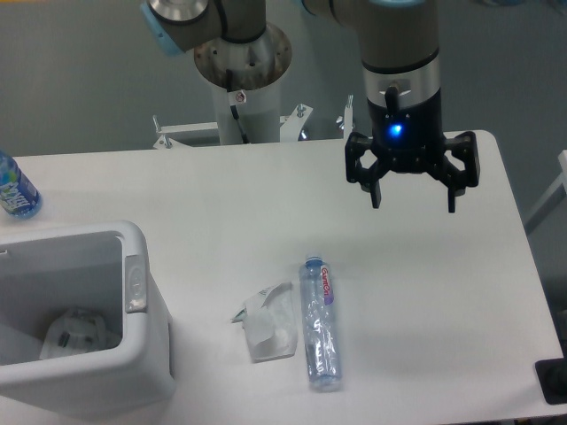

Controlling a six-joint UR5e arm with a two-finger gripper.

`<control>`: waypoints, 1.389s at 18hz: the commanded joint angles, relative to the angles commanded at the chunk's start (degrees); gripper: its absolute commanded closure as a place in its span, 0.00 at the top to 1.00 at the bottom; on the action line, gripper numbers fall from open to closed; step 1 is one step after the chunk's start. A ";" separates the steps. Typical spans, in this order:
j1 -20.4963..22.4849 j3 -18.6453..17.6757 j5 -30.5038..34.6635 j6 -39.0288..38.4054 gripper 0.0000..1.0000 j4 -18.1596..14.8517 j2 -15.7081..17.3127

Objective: Place the trash in the trash can
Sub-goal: 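Lower the open gripper toward the crumpled white tissue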

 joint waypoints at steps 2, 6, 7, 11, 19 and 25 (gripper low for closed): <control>-0.09 0.00 0.00 -0.09 1.00 0.00 0.00; -0.26 -0.09 -0.17 -0.70 1.00 0.26 -0.17; -0.35 -0.09 -0.52 -1.49 1.00 0.61 -0.44; -0.26 -0.52 -2.63 -4.66 1.00 1.41 -0.79; -2.10 -7.29 -3.52 -10.80 1.00 11.51 -2.90; -6.85 -8.43 -3.69 -10.72 1.00 11.51 -8.43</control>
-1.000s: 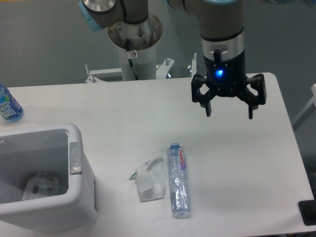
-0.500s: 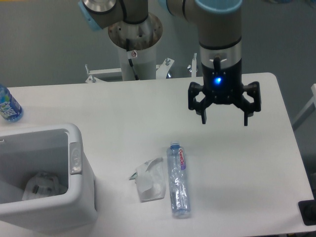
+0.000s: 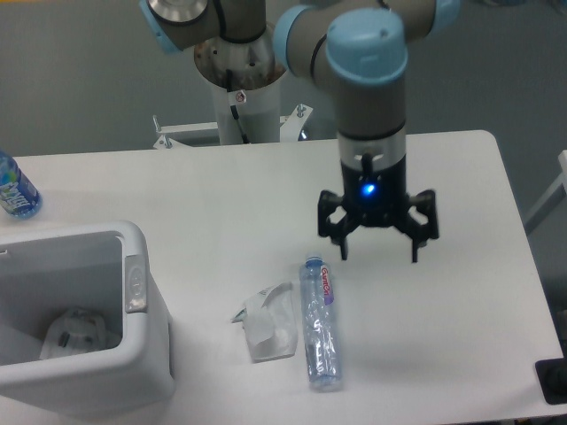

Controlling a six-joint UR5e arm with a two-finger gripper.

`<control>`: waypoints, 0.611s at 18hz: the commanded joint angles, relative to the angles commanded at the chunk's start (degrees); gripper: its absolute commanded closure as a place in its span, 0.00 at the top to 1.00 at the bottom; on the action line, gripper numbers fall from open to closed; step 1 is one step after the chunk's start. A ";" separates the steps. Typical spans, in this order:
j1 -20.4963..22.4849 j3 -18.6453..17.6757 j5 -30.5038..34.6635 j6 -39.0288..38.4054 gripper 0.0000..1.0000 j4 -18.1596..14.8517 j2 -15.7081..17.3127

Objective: Place the trash in the trash can
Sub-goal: 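Lower the open gripper toward the crumpled white tissue, then close the gripper on the crumpled white tissue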

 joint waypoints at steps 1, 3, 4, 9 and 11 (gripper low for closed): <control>-1.05 -0.70 0.17 0.09 1.00 0.00 -1.23; -2.38 -1.50 -0.09 0.44 1.00 0.70 -3.87; -2.82 -1.50 -1.31 0.61 1.00 0.88 -4.92; -3.52 -2.82 -7.56 1.76 1.00 1.14 -8.88; -3.79 -2.90 -7.56 1.41 1.00 1.05 -9.33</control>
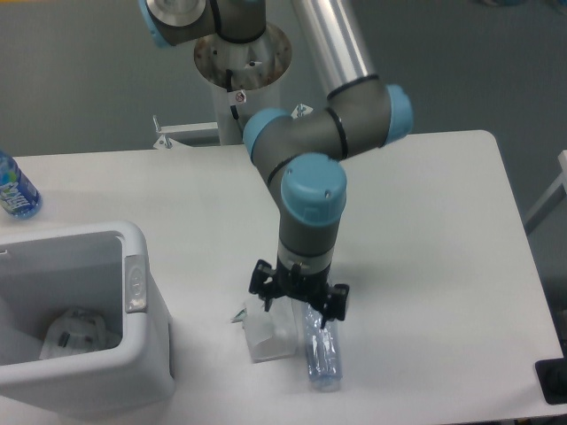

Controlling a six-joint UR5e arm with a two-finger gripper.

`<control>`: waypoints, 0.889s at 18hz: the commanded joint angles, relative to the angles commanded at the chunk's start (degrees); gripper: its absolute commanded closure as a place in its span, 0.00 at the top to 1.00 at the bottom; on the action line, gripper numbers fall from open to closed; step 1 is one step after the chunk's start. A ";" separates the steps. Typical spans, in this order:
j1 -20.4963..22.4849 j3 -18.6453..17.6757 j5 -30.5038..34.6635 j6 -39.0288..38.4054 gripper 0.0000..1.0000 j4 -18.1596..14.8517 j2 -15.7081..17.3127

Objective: Place the trash in the trash can
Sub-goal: 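Close the gripper on the crumpled white tissue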

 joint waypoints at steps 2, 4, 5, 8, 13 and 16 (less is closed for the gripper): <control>-0.17 -0.09 0.00 -0.18 1.00 0.00 -0.79; -0.79 -0.09 0.00 -0.35 1.00 0.26 -1.67; -0.88 -0.26 0.00 -0.44 1.00 0.35 -1.76; -1.84 -0.62 0.26 -0.62 1.00 0.70 -3.16; -2.29 -0.88 0.35 -4.75 0.71 2.29 -3.43; -2.29 -0.97 0.61 -4.92 0.34 2.29 -3.34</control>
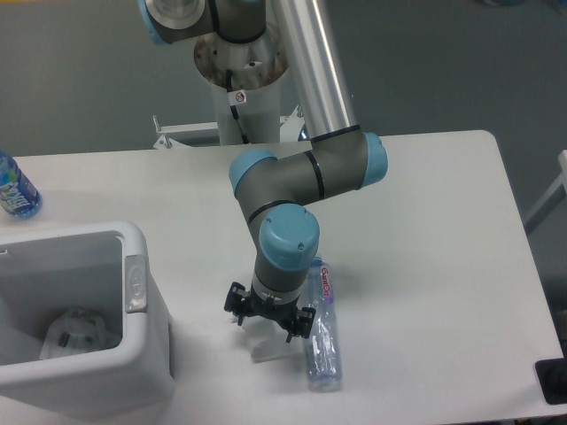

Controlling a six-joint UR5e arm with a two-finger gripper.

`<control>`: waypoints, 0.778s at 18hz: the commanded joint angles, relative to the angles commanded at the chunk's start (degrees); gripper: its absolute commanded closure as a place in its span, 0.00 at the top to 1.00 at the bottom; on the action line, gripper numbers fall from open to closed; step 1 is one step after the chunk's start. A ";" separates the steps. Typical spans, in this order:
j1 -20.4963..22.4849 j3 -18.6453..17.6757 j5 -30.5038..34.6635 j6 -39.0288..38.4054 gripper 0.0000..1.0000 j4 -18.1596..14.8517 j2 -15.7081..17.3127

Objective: Place the trash in the trash can
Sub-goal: 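Close the gripper on the crumpled white tissue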

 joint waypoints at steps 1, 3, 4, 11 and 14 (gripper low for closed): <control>0.00 0.00 0.00 -0.09 0.22 -0.09 0.00; 0.00 -0.09 0.09 -0.09 0.00 -0.09 0.09; 0.00 -0.18 0.00 0.00 0.00 0.00 0.09; 0.00 0.09 -0.26 -1.92 0.00 0.00 0.70; 0.00 0.61 -1.05 -4.30 0.00 -0.09 1.84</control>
